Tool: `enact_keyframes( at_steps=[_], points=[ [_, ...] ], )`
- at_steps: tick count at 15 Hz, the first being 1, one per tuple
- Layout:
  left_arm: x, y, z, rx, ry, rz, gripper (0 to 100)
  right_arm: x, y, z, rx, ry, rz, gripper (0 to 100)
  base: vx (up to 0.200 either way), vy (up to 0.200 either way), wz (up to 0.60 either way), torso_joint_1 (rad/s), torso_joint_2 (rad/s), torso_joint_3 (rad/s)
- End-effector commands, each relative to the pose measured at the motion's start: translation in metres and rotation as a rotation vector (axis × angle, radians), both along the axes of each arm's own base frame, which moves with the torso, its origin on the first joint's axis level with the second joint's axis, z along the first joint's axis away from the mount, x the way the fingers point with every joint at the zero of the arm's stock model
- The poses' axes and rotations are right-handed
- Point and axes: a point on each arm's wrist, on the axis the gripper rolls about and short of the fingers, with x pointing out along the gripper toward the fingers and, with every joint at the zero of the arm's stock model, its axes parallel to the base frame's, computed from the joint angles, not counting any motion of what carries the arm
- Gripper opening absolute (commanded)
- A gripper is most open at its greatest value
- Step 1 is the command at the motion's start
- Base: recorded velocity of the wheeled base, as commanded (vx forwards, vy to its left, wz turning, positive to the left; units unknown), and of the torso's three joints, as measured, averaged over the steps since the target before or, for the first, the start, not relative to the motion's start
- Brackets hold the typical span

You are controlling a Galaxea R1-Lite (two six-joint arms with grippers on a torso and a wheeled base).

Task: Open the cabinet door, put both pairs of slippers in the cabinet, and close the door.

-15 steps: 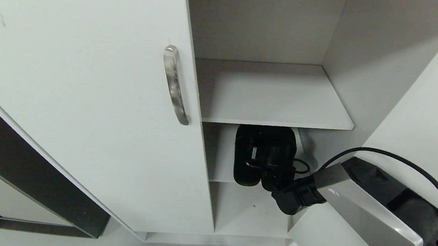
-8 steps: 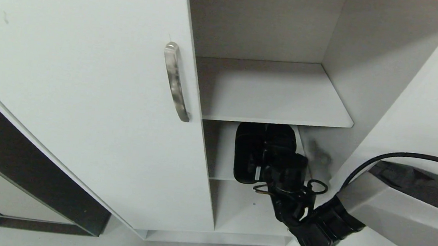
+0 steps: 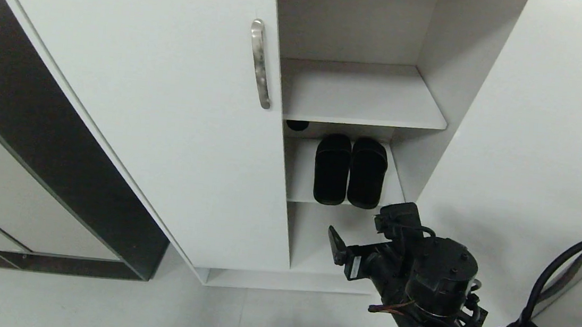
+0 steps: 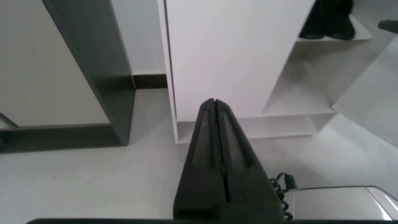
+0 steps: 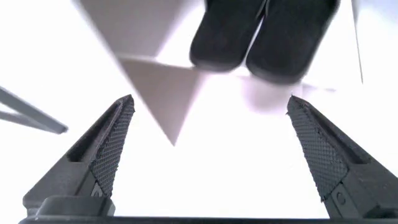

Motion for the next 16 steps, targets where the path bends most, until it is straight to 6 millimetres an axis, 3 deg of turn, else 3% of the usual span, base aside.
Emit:
enact_keyframes(
  at_steps=[1, 8, 16],
  points=[
    [0.0, 0.0, 0.0, 0.0, 0.001, 0.0, 0, -0.006, 0.0, 0.007, 0.014, -0.012, 0.016, 100, 0.0, 0.0, 0.0, 0.0, 0.0, 0.0],
    [0.0, 0.001, 0.0, -0.002, 0.001, 0.025, 0, -0.015, 0.007, 0.009, 0.015, -0.018, 0.048, 100, 0.0, 0.0, 0.0, 0.001, 0.0, 0.031],
    [0.0, 0.001, 0.0, 0.0, 0.003, 0.025, 0, -0.016, 0.01, 0.009, 0.013, -0.016, 0.057, 100, 0.0, 0.0, 0.0, 0.004, 0.0, 0.185]
  ],
)
